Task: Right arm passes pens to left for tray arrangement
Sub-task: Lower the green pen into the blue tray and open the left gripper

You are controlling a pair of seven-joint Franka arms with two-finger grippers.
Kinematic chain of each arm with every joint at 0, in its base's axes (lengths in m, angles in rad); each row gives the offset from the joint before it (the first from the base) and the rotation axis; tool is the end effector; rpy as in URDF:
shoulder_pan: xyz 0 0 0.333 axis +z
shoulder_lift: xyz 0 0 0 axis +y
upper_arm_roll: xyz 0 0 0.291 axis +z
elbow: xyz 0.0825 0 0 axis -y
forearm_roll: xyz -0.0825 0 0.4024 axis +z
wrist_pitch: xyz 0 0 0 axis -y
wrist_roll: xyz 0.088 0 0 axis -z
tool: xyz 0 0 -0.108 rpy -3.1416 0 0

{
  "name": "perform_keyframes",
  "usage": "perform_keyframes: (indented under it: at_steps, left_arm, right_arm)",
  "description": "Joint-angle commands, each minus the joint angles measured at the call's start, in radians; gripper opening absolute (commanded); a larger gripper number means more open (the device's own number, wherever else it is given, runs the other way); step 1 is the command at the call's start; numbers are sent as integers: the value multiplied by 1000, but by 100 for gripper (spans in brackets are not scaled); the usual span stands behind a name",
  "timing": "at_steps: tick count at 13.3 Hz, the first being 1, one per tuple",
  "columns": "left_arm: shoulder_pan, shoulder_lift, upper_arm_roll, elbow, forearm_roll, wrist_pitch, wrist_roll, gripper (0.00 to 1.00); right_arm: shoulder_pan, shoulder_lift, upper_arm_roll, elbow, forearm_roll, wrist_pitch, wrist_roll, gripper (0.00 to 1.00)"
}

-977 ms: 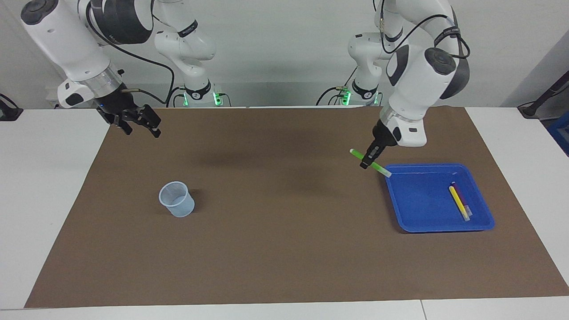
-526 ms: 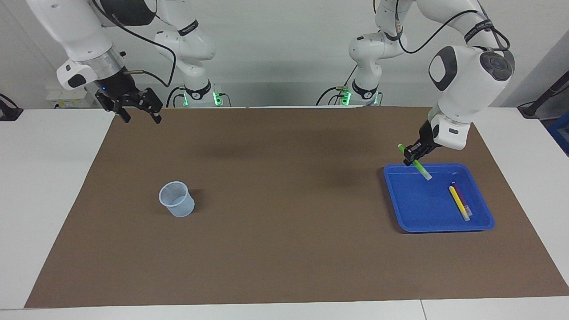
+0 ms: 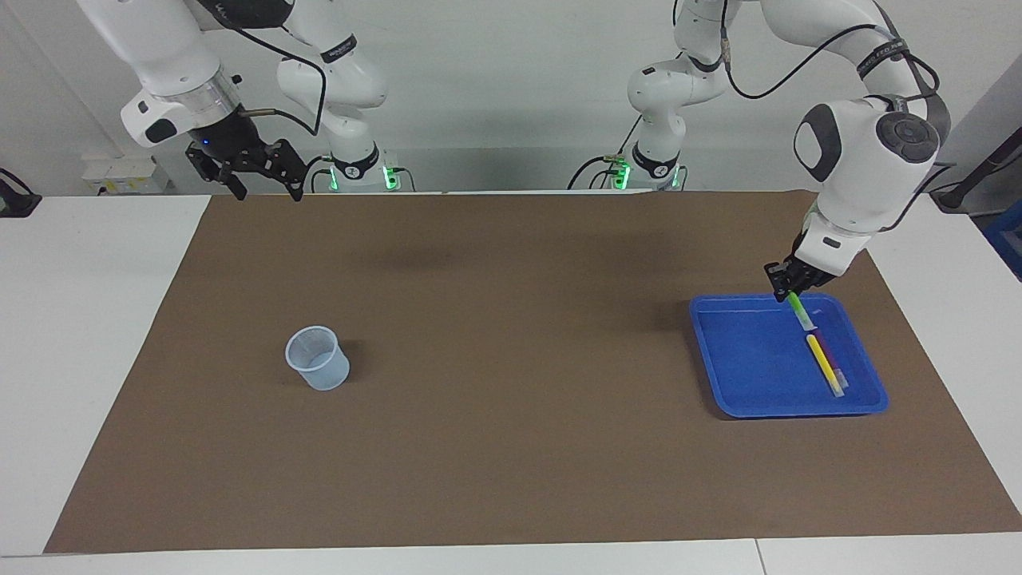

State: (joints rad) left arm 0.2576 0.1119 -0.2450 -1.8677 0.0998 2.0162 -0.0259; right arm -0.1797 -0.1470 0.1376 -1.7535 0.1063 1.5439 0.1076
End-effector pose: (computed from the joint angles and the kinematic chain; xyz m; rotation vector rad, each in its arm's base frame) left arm 0.6080 0.0170 0.4261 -3.0774 0.0011 -0.0628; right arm 0.5258 -0.0061 0.5874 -3.0469 0.2325 0.1019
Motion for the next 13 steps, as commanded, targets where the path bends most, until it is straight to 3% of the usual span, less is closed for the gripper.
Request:
perform_keyframes:
  at_steps: [1, 6, 8, 11, 13]
  left_arm:
    - [19, 2, -8, -108, 21, 157, 17, 0]
    - [-13, 132, -10, -134, 35, 271, -96, 0]
    - [-55, 144, -10, -163, 35, 317, -192, 0]
    - [-41, 144, -8, -272, 35, 448, -193, 0]
    - [-38, 144, -10, -291, 35, 475, -190, 0]
  right_arm:
    - [-27, -25, 2, -32, -40, 27, -63, 100]
    - [-41, -25, 2, -43, -57, 62, -88, 100]
    - [-41, -25, 2, -41, -57, 67, -88, 100]
    - [-29, -25, 4, -41, -57, 67, -86, 100]
    - [-24, -23, 5, -40, -57, 67, -85, 100]
